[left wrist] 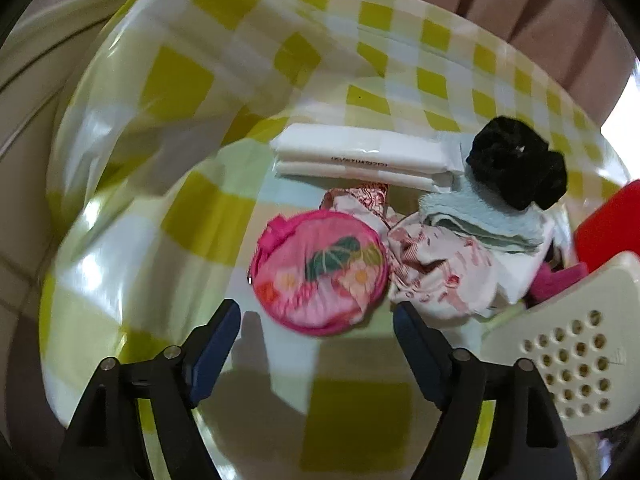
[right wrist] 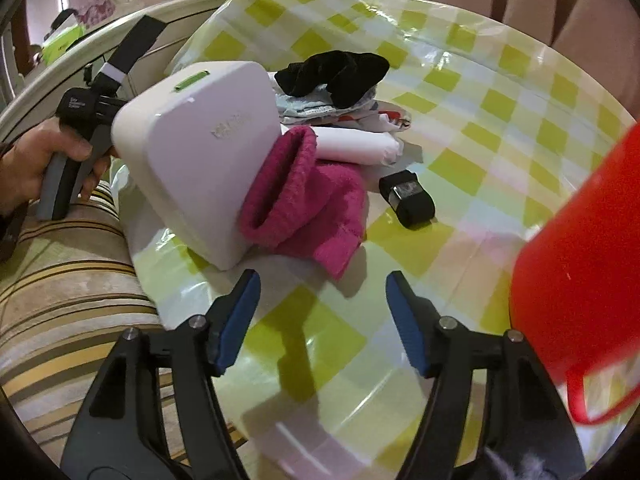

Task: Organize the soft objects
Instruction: 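Grasp the pink floral round pouch with the left gripper while the right gripper grasps the pink knit sock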

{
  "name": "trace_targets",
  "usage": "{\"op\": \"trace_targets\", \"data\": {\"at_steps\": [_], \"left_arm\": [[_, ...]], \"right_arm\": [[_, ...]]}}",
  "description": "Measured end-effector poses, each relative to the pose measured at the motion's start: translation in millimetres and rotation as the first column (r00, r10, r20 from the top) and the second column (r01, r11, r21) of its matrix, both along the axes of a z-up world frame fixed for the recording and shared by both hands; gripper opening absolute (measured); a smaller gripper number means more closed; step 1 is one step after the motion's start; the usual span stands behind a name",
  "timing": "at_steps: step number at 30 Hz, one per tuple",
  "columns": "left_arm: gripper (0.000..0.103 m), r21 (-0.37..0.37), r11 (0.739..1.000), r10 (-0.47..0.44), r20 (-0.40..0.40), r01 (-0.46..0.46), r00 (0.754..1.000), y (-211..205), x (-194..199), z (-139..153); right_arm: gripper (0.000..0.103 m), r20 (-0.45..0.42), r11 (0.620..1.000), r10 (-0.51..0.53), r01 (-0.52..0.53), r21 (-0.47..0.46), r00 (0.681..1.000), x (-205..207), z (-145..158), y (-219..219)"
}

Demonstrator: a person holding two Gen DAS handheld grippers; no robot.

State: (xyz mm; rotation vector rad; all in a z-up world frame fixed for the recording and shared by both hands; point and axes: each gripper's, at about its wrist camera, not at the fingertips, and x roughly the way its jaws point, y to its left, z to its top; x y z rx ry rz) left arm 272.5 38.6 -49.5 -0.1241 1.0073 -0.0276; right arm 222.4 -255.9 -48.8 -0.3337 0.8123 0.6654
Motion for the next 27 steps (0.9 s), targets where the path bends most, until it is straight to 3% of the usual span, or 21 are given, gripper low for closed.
{"op": "trace_targets", "data": {"at_steps": [11, 15, 17, 19, 22, 27], "left_arm": [[0.081, 0.056, 0.998, -0.031, 0.015, 0.031, 0.999, 1.3, 18.5, -11.9], [0.073, 0.056, 0.997, -0.051, 0.034, 0.049, 0.998, -0.2, 19.2, -11.3], [0.072, 0.049, 0.997, -0.06, 0.04, 0.058, 0.997, -0.6, 18.6, -10.7], [0.071, 0.038, 0.997, -0.064, 0.044, 0.063, 0.997, -0.5, 17.1, -10.1], [0.071, 0.024, 0.998, -0.065, 0.052, 0.064, 0.997, 0.3, 15.0, -8.6], [0.07, 0.008, 0.999, -0.053, 0.065, 0.053, 0.996, 2.3, 10.8, -5.0]], "right_arm": [[0.072, 0.012, 0.992, 0.12, -0.119, -0.044, 0.993, 28.1, -15.3, 22.1], [0.07, 0.018, 0.987, 0.147, -0.145, -0.062, 0.989, 31.1, -21.2, 28.7], [0.061, 0.007, 0.986, 0.159, -0.158, -0.046, 0.987, 31.3, -21.1, 29.8], [0.036, 0.015, 0.986, 0.16, -0.16, -0.047, 0.987, 30.2, -20.9, 31.7], [0.019, 0.014, 0.987, 0.156, -0.156, -0.04, 0.988, 28.5, -21.5, 33.0], [0.011, 0.004, 0.993, 0.116, -0.116, -0.016, 0.993, 23.8, -19.2, 28.9]]}}
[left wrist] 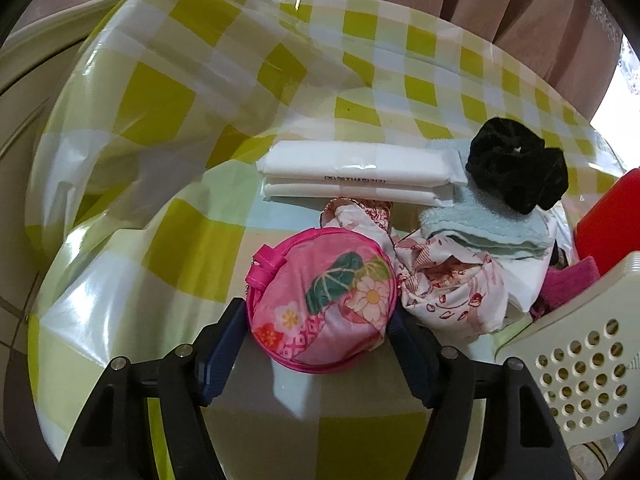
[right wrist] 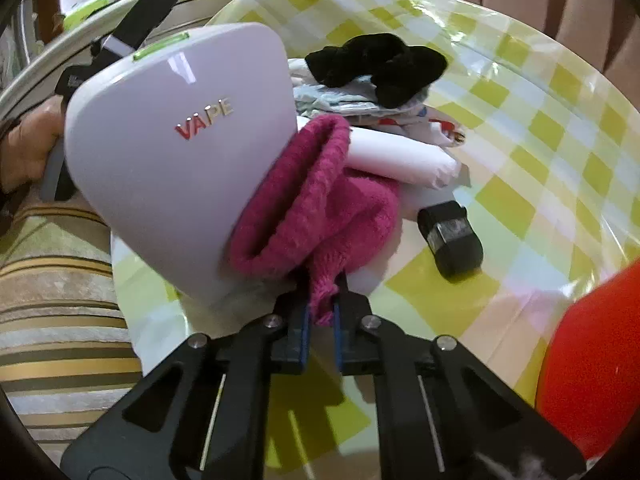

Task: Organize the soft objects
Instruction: 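Grasp the pink floral round pouch with the left gripper while the right gripper grasps the pink knit sock, then carry the pouch and pink sock into the purple box and open both grippers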

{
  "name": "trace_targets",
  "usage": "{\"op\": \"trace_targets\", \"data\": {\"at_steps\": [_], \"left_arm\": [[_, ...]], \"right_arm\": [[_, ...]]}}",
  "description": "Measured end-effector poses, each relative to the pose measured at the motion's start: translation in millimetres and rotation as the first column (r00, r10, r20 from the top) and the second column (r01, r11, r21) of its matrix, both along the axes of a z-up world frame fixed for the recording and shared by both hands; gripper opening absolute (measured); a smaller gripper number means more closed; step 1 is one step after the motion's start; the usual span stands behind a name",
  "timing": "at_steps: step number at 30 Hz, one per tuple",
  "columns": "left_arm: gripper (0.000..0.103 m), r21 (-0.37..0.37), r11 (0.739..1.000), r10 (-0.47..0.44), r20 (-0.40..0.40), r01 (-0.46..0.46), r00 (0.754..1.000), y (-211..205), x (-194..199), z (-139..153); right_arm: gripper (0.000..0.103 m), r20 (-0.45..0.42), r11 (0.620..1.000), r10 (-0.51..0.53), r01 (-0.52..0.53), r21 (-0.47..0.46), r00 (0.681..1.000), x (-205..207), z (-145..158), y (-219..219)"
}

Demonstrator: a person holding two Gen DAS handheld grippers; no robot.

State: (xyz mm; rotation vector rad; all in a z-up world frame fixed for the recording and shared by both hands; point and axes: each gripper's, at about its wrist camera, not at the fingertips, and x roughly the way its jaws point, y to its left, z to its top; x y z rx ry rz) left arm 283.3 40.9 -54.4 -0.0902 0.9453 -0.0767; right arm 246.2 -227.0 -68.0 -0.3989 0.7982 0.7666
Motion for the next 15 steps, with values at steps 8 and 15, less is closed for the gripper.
{"op": "trace_targets", "data": {"at_steps": [8, 15], "left_arm": [[0.07, -0.032, 0.999, 0.03, 0.017, -0.03, 0.999, 7.6, -13.8, 9.0], [0.07, -0.061, 0.997, 0.053, 0.033, -0.051, 0.998, 11.5, -30.9, 20.8]], "right_arm": [[0.01, -0.043, 0.99, -0.131, 0.133, 0.038, 0.99, -13.6, 9.0, -26.4], [0.011, -0.09, 0.984, -0.178, 0.178, -0.004, 0.98, -34.5, 17.4, -46.9]]}}
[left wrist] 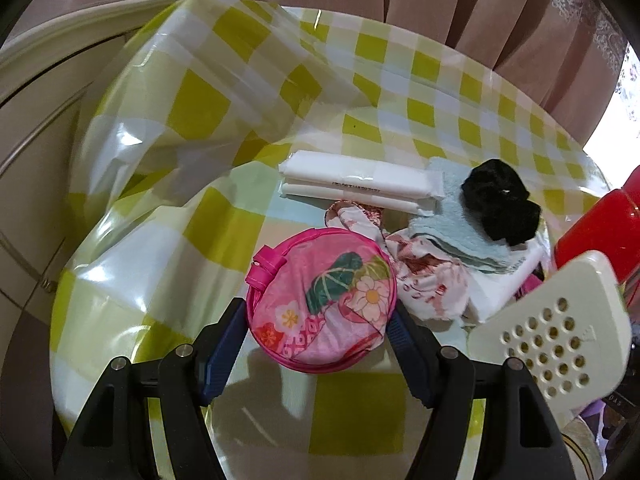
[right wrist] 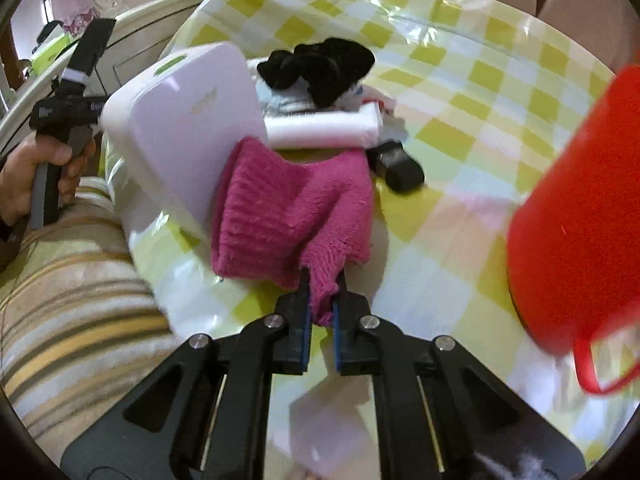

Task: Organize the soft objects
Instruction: 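Carry the pouch and pink sock into the purple box and open both grippers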

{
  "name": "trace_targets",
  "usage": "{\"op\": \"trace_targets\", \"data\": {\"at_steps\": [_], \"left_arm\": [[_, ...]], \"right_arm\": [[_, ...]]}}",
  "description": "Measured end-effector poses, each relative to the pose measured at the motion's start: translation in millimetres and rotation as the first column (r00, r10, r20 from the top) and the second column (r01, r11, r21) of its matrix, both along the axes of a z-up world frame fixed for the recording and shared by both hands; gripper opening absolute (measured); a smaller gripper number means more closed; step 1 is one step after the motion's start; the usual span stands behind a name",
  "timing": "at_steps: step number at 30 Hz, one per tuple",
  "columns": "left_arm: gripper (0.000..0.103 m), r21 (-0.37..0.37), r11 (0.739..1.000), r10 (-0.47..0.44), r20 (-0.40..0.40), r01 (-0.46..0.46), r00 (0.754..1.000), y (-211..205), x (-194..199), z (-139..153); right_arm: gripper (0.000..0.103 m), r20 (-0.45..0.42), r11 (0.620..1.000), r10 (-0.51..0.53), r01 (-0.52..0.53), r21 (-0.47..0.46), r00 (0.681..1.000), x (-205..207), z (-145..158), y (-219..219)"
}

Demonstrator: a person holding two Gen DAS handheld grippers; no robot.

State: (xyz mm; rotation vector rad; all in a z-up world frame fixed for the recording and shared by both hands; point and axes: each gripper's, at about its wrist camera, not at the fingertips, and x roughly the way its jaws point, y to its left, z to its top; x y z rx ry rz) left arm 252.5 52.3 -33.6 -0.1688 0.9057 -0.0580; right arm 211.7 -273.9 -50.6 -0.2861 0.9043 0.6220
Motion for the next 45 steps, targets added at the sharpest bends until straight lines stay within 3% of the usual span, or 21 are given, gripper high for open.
{"op": "trace_targets", "data": {"at_steps": [3, 5, 6, 7, 10, 13, 21, 23, 25, 29, 45], "left_arm": [[0.07, -0.018, 1.0, 0.003, 0.008, -0.003, 1.0, 1.3, -7.3, 4.3], [0.07, -0.032, 0.999, 0.005, 0.014, -0.004, 1.0, 1.1, -12.6, 6.8], [0.07, -0.038, 0.999, 0.005, 0.016, -0.005, 1.0, 1.2, -14.8, 7.8], [0.07, -0.046, 0.999, 0.006, 0.019, -0.005, 1.0, 0.9, -17.3, 9.2], [0.07, -0.068, 0.998, 0.006, 0.032, -0.004, 0.999, 0.2, -25.4, 13.4], [0.07, -0.087, 0.996, 0.014, 0.038, -0.011, 0.999, 0.1, -34.4, 15.8], [0.07, -0.105, 0.994, 0.025, 0.066, -0.018, 0.998, -1.8, -60.7, 24.4], [0.07, -0.106, 0.994, 0.025, 0.07, -0.018, 0.997, -2.6, -65.6, 25.8], [0.07, -0.105, 0.994, 0.023, 0.073, -0.015, 0.997, -4.9, -68.5, 27.1], [0.07, -0.099, 0.995, 0.004, 0.085, 0.004, 0.996, -14.2, -74.5, 30.1], [0.07, -0.087, 0.995, -0.027, 0.151, 0.041, 0.988, -37.5, -123.2, 55.0]], "right_arm": [[0.013, -0.037, 0.997, 0.008, -0.01, -0.071, 0.999, -13.2, -3.2, -3.5], [0.033, -0.025, 0.994, -0.019, 0.017, -0.109, 1.0, -18.8, -1.6, -6.5], [0.06, -0.02, 0.994, -0.035, 0.032, -0.108, 0.999, -19.3, 0.7, -9.2], [0.076, -0.009, 0.994, -0.05, 0.048, -0.096, 0.999, -20.2, 4.8, -11.8], [0.082, 0.049, 0.999, -0.037, 0.038, -0.031, 0.998, -24.3, 23.6, -12.6], [0.086, 0.067, 0.998, 0.013, -0.009, -0.055, 0.998, -17.6, 26.0, 5.3], [0.085, -0.035, 0.996, 0.041, -0.044, -0.077, 0.999, 18.1, -14.4, 32.9], [0.069, -0.057, 0.998, 0.041, -0.043, -0.039, 0.998, 18.2, -13.6, 29.7], [0.041, -0.053, 0.998, 0.051, -0.053, -0.032, 0.997, 13.4, -10.8, 30.2], [0.018, -0.025, 0.998, 0.038, -0.039, -0.05, 0.999, 1.6, -3.9, 30.2], [0.017, 0.054, 0.994, -0.097, 0.094, 0.051, 0.994, -65.3, 45.6, -9.9]]}}
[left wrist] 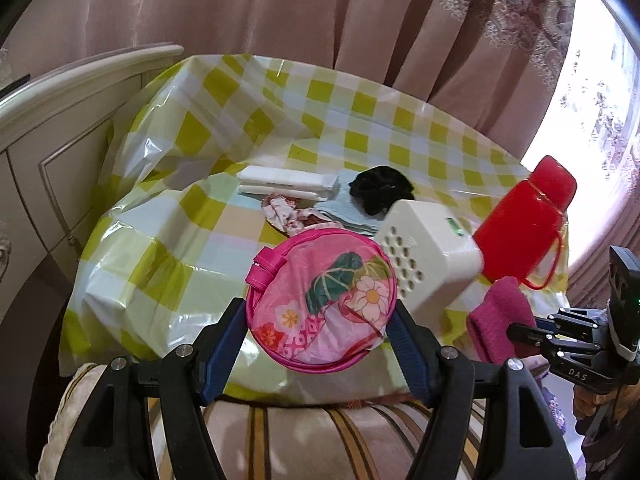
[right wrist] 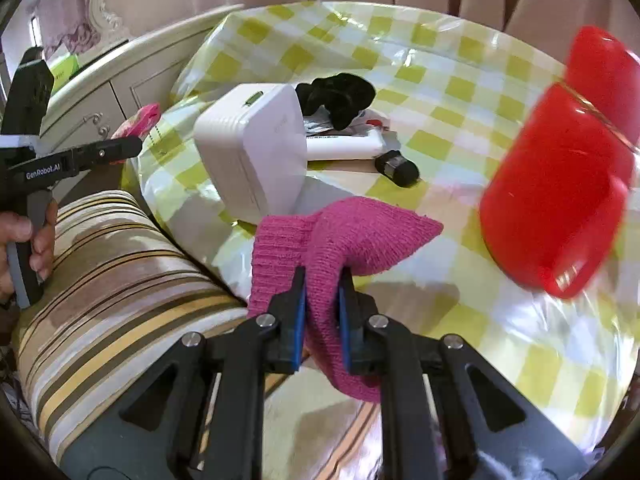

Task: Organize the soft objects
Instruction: 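Carry the pouch and pink sock into the purple box and open both grippers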

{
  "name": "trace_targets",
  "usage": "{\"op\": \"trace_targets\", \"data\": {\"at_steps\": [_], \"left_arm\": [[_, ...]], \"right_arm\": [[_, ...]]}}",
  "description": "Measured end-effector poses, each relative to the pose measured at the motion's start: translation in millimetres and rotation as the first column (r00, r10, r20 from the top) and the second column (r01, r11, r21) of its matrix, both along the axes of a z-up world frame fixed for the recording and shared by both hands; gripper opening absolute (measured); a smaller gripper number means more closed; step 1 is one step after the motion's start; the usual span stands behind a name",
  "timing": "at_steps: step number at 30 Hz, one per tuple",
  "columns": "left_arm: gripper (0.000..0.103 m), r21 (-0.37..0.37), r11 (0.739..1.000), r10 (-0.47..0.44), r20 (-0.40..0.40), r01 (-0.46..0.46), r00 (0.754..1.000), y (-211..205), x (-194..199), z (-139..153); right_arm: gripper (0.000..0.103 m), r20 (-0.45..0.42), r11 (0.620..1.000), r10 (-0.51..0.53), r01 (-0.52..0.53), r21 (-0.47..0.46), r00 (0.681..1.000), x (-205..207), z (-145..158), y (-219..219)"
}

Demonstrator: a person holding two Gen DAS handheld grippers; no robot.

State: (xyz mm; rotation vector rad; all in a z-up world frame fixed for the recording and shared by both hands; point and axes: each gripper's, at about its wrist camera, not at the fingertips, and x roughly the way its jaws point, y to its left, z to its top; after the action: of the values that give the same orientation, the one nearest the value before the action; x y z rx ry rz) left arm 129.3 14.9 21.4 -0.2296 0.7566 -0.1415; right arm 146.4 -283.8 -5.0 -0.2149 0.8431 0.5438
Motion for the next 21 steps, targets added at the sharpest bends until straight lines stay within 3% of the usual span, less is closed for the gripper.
{"op": "trace_targets", "data": {"at_steps": [12, 21], "left_arm": [[0.07, 0.01, 0.994, -0.106, 0.051, 0.106, 0.993, -46.4, -44.6, 19.5], [0.07, 0.038, 0.961, -0.278, 0.069, 0.276, 0.958, -119.9, -73.9, 31.1]], "right_arm": [[0.017, 0.002, 0.981, -0.186, 0.186, 0.063, 0.983, -69.7, 14.8, -66.5], [0.017, -0.006, 0.919, -0.384, 0.383, 0.089, 0.923, -121.1, 20.4, -148.8]]}}
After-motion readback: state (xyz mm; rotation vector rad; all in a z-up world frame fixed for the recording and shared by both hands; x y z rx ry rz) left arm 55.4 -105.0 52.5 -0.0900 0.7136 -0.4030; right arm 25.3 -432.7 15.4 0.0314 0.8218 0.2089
